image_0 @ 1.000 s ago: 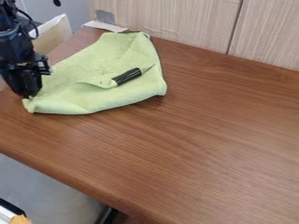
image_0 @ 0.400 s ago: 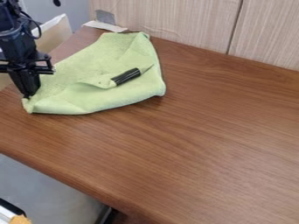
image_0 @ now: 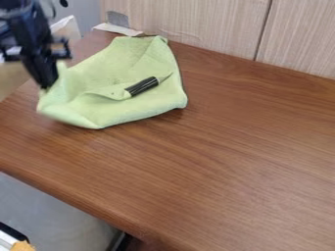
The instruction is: Fold the cloth from bottom left to right side
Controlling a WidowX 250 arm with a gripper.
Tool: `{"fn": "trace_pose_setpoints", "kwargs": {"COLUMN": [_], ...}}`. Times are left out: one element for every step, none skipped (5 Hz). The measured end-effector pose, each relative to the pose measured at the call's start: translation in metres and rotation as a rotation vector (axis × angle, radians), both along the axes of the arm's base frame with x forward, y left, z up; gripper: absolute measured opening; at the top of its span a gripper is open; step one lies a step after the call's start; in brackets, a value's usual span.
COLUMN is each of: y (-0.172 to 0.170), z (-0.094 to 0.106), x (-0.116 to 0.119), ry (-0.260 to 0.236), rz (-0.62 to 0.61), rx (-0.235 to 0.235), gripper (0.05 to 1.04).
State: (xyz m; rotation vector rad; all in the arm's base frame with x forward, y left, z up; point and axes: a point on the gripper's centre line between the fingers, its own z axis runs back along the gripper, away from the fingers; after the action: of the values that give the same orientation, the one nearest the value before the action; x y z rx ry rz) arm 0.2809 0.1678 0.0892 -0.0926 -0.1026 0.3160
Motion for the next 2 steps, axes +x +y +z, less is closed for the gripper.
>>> {"fn": "trace_pose_setpoints", "kwargs": {"y": [-0.036, -0.071], "z": [0.024, 0.037], "x": [0.024, 0.05], "ry": [-0.048, -0.12], "rz": [-0.078, -0.164], "rx": [-0.043, -0.071], "gripper": [0.068, 0.068]}}
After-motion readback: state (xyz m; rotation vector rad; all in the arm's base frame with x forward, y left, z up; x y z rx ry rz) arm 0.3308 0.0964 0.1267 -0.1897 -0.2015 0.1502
